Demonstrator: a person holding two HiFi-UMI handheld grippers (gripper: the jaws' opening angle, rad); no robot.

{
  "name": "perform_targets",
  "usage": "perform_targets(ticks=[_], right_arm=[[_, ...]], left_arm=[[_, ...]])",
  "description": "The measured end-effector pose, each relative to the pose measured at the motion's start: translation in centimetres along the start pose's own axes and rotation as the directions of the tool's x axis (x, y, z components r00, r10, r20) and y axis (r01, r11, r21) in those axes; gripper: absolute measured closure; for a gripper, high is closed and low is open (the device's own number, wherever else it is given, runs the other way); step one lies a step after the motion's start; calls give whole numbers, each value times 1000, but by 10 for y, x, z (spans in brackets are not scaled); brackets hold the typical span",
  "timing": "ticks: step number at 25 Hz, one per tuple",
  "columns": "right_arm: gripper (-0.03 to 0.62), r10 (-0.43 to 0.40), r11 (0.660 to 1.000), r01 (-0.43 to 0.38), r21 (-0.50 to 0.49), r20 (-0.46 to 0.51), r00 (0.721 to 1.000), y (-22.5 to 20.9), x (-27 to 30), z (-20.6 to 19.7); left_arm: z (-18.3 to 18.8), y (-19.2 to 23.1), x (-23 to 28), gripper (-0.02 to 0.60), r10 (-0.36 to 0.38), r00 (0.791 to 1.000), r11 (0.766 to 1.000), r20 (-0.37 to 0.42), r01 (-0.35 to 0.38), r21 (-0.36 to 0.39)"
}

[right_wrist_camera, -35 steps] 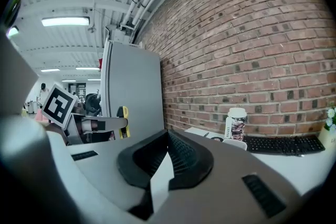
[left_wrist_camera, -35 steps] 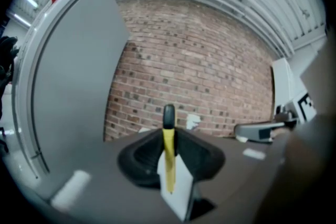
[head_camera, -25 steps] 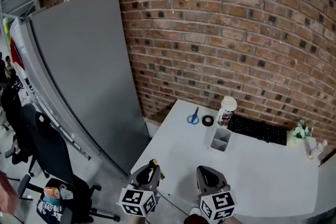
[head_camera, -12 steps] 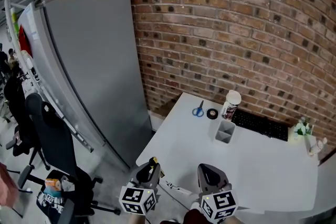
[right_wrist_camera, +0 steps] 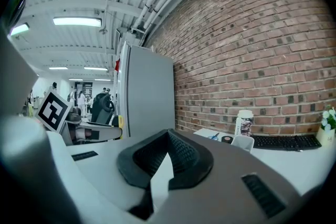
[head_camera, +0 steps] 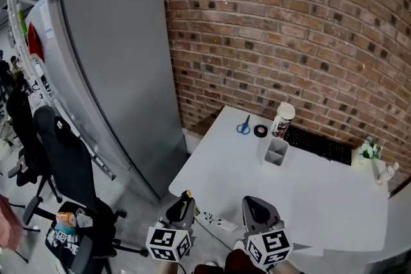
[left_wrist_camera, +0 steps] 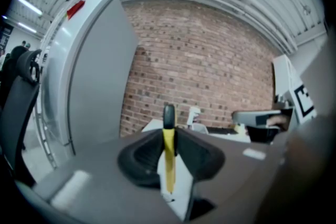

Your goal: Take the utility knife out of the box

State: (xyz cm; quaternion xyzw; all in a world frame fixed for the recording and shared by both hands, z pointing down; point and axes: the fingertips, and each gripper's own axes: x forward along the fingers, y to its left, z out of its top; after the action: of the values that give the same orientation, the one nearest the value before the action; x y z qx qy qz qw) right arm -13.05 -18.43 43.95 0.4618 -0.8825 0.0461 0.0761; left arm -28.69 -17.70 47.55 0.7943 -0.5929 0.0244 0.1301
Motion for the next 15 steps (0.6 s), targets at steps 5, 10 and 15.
perform_targets(ticks=[5, 10, 15], right_arm=[[586, 13, 1000, -13, 1, 2, 1000, 10, -6, -1], [586, 20, 1000, -20, 4, 0, 1000, 17, -15, -7], [586, 20, 1000, -20, 0, 9, 1000, 25, -22, -6]], left_arm=[[-2, 3, -14, 502, 19, 1000, 1000, 5, -19, 1], [-5, 4, -27, 502, 34, 999, 999, 9, -34, -5], [-3, 4, -38, 502, 36, 999, 999, 22, -36, -3]])
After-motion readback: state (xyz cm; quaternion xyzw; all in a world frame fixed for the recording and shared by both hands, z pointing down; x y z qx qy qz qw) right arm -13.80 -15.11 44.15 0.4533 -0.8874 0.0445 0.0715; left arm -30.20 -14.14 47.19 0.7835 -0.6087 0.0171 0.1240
